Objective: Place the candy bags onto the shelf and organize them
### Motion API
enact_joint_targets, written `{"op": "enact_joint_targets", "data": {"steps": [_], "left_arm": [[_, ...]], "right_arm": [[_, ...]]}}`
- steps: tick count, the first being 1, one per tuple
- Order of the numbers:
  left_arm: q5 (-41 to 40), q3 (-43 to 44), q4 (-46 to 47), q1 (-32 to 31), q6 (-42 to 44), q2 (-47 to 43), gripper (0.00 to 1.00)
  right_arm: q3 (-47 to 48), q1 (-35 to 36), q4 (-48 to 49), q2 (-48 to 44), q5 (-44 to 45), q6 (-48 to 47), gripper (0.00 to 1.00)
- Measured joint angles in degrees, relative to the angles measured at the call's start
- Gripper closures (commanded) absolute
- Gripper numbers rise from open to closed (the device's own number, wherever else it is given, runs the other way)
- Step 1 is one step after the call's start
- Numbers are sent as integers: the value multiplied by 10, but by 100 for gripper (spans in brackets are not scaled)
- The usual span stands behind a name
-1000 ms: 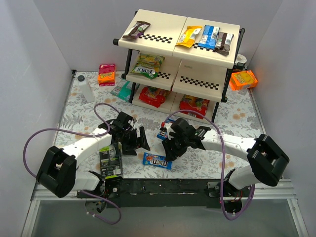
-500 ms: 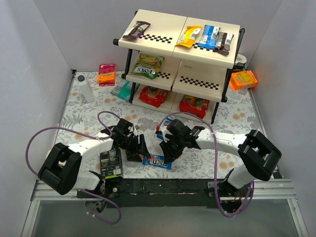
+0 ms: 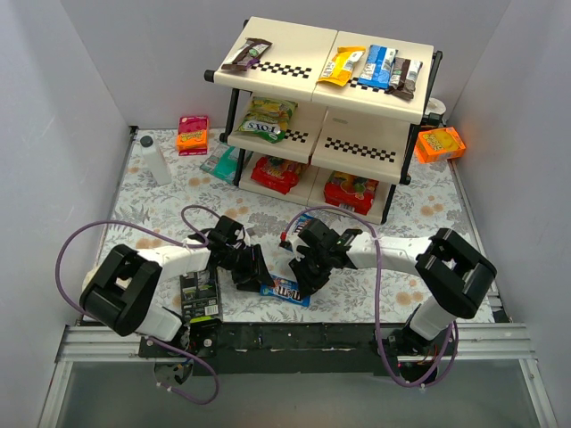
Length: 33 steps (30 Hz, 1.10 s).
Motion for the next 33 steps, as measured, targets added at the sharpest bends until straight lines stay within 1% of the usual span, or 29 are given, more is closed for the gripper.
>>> {"op": "enact_joint_targets", "data": {"steps": [2, 3, 7, 12, 13, 15, 16, 17, 19, 20, 21, 22, 26, 29, 33], "left_arm": [[4, 0, 5, 0, -2, 3, 61], [4, 0, 7, 0, -2, 4, 65], [11, 0, 16, 0, -4, 10, 74], [17, 0, 22, 0, -3, 9, 90], [17, 1, 20, 0, -2, 9, 95], [17, 5, 15, 0, 1, 7, 100], [17, 7, 13, 0, 2, 5, 100], [16, 11, 11, 0, 3, 3, 100], [16, 19, 5, -1, 8, 2, 100], [12, 24, -1, -1, 11, 1, 100], [8, 29, -7, -1, 14, -1, 100], [4, 35, -15, -1, 17, -2, 100], [-16, 87, -63, 5, 29, -23, 100], [-29, 146, -99, 17, 34, -43, 100], [-47, 234, -135, 33, 36, -57, 100]], "right_arm": [[0, 0, 1, 1, 0, -1, 75], [0, 0, 1, 1, 1, -2, 75], [0, 0, 2, 1, 3, -2, 75], [-1, 0, 3, 1, 6, -2, 76], [-1, 0, 3, 1, 6, -1, 76], [-1, 0, 4, 1, 9, 0, 76], [-1, 0, 5, 1, 10, 2, 73], [-1, 0, 6, 1, 12, 5, 61], [-1, 0, 7, 0, 11, 14, 49], [0, 2, 9, -4, 19, 21, 35], [-2, 4, 13, -11, 34, 28, 32], [-5, 6, 17, -20, 54, 39, 31], [-28, -2, 4, -65, 179, 68, 30], [-33, -14, -29, -80, 263, 101, 31], [-38, -24, -64, -108, 336, 144, 32]]}}
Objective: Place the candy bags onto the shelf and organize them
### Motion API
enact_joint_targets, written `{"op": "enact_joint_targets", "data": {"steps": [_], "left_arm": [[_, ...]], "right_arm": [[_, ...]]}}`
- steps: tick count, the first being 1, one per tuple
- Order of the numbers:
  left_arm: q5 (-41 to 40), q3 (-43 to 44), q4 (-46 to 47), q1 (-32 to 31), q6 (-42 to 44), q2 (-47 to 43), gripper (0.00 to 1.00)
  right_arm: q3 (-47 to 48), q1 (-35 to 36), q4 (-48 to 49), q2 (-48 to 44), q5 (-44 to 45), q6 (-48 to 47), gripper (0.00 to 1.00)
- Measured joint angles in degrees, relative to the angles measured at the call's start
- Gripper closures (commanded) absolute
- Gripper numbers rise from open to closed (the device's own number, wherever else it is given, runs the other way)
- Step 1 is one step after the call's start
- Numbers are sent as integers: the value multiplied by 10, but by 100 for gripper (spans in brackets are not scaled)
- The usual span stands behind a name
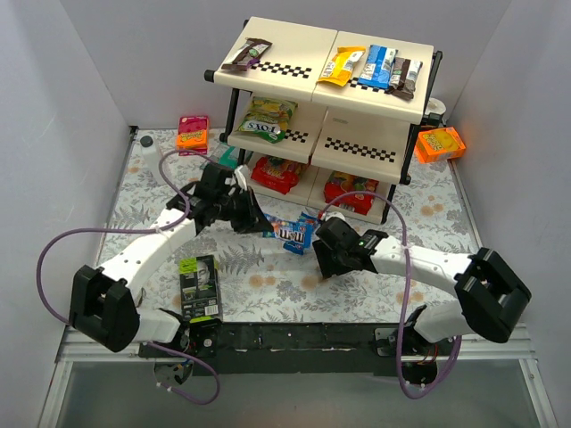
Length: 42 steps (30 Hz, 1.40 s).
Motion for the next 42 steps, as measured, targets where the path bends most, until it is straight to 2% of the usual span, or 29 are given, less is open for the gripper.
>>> {"op": "enact_joint_targets", "data": {"steps": [7, 11, 18, 23, 30, 37, 42], "left_arm": [[-48, 186, -83, 56, 19, -17, 100], [-65, 270, -111, 85, 25, -30, 100], [-63, 329, -92, 86, 14, -69, 100], [-71, 357, -40, 86, -27, -75, 100], [-102, 384, 88, 85, -143, -48, 100], [-182, 423, 184, 84, -240, 6, 100], [-261, 446, 217, 66, -288, 41, 100]], "right_arm": [[-3, -30, -19, -84, 56, 48, 34], [-11, -45, -25, -101, 65, 55, 35], [-17, -52, -29, -101, 66, 58, 36], [-17, -52, -29, -101, 66, 58, 36], [-17, -55, -28, -99, 66, 57, 37], [-29, -60, -24, -107, 66, 58, 37], [-47, -60, -25, -118, 66, 61, 37]]}}
